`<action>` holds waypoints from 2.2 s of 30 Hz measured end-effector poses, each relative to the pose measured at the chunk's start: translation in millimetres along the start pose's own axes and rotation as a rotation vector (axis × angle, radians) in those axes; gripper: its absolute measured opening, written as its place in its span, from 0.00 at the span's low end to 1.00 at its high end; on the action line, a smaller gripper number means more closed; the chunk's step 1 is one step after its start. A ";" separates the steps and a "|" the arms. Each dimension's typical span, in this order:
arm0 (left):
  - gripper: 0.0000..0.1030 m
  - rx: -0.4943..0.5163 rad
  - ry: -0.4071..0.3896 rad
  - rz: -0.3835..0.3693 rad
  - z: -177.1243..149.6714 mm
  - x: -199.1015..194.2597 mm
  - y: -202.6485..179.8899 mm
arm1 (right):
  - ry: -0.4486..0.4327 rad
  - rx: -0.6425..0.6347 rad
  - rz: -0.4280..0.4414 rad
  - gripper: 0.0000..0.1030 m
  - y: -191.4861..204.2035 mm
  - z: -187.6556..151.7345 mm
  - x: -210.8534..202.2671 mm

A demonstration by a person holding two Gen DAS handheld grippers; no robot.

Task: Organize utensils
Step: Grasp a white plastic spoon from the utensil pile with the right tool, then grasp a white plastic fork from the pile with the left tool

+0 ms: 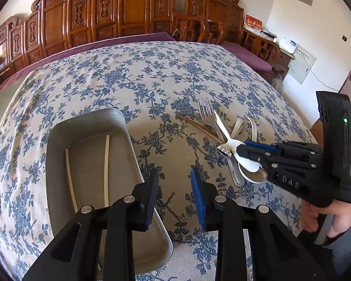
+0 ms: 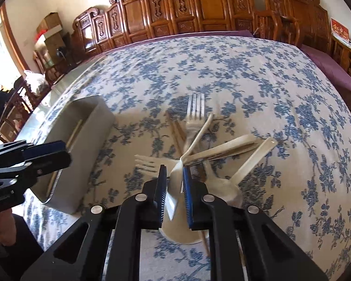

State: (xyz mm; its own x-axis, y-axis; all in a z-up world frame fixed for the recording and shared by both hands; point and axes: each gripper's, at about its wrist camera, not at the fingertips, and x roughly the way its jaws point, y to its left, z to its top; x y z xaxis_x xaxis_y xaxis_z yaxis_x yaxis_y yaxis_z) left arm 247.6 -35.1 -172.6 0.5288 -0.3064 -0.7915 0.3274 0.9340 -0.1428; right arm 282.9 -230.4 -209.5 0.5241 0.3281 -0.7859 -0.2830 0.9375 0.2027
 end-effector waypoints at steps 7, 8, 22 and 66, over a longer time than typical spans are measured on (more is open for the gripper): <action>0.26 0.000 0.000 0.003 -0.4 0.1 0.1 | -0.002 -0.022 -0.012 0.08 3.5 -6.4 3.5; 0.26 0.000 0.000 0.003 -0.4 0.2 0.1 | -0.012 -0.025 -0.008 0.07 3.7 -6.1 1.4; 0.26 0.025 -0.014 0.012 -0.9 6.5 -23.2 | -0.167 -0.020 -0.004 0.07 -30.4 -6.7 -48.8; 0.01 0.007 0.157 0.027 44.2 59.6 -69.9 | -0.197 0.072 0.064 0.07 -62.6 -10.8 -55.3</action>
State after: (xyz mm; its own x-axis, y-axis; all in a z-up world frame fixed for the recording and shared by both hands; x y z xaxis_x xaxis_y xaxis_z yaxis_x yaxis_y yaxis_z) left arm 290.8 -126.7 -183.5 0.4085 -0.2480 -0.8784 0.3204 0.9401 -0.1164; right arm 263.0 -308.4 -185.1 0.6557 0.3973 -0.6421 -0.2665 0.9174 0.2955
